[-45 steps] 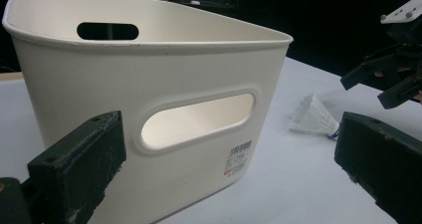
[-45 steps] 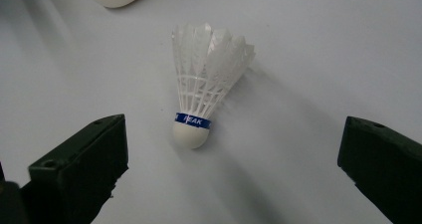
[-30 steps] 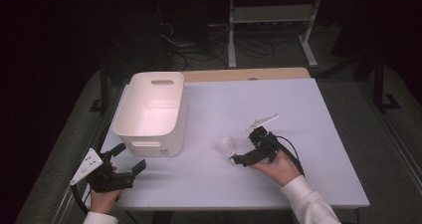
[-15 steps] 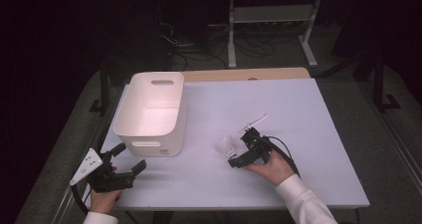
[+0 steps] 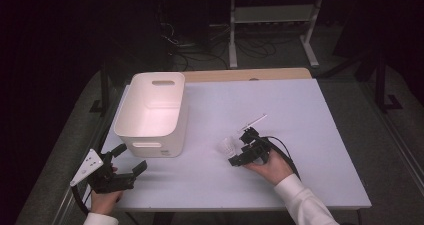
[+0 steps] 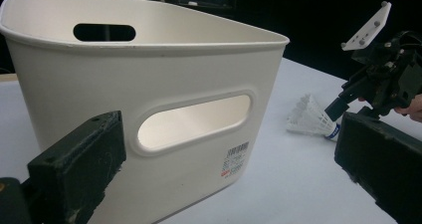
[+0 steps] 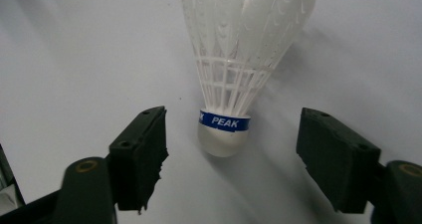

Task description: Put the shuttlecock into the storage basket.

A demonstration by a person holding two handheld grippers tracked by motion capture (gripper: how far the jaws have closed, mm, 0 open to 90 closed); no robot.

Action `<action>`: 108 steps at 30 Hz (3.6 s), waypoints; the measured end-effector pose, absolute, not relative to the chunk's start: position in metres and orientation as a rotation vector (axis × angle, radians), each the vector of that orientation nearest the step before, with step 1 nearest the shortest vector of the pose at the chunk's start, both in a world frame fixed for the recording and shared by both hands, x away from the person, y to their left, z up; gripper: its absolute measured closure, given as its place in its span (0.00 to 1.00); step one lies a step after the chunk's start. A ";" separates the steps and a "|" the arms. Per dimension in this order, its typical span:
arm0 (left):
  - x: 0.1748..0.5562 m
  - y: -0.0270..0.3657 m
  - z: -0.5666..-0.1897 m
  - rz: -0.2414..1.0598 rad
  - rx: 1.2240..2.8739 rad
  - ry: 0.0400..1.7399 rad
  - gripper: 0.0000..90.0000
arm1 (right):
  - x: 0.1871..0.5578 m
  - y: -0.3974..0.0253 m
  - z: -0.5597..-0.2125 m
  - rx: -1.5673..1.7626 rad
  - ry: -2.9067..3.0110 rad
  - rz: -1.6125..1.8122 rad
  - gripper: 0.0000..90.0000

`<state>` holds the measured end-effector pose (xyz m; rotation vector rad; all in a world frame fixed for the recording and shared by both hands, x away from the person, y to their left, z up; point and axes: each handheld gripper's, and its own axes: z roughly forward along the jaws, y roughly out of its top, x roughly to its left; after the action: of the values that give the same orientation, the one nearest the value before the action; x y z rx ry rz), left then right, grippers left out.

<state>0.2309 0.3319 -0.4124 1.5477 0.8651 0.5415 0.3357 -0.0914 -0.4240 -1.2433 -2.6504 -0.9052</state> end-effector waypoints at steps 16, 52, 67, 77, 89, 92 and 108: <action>0.231 0.332 -0.412 0.535 1.532 0.866 0.00 | 0.336 -0.082 -0.425 -1.211 -2.707 -0.890 0.50; 0.230 0.329 -0.413 0.527 1.551 0.862 0.00 | 0.336 -0.076 -0.408 -1.171 -2.737 -0.917 0.70; 0.230 0.331 -0.413 0.532 1.557 0.859 0.00 | 0.337 -0.072 -0.395 -1.150 -2.738 -0.956 0.70; 0.231 0.331 -0.413 0.532 1.560 0.857 0.00 | 0.337 -0.075 -0.385 -1.154 -2.726 -0.993 0.70; 0.231 0.331 -0.413 0.533 1.552 0.859 0.00 | 0.341 -0.070 -0.369 -1.111 -2.739 -1.020 0.70; 0.231 0.331 -0.413 0.534 1.554 0.855 0.00 | 0.341 -0.068 -0.364 -1.082 -2.761 -1.027 0.70; 0.231 0.331 -0.413 0.532 1.551 0.860 0.00 | 0.343 -0.060 -0.350 -1.057 -2.751 -1.074 0.70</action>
<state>0.2307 0.3310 -0.4128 1.5512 0.8597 0.5316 0.3434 -0.0601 -0.3502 -1.0570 -2.7511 -1.0741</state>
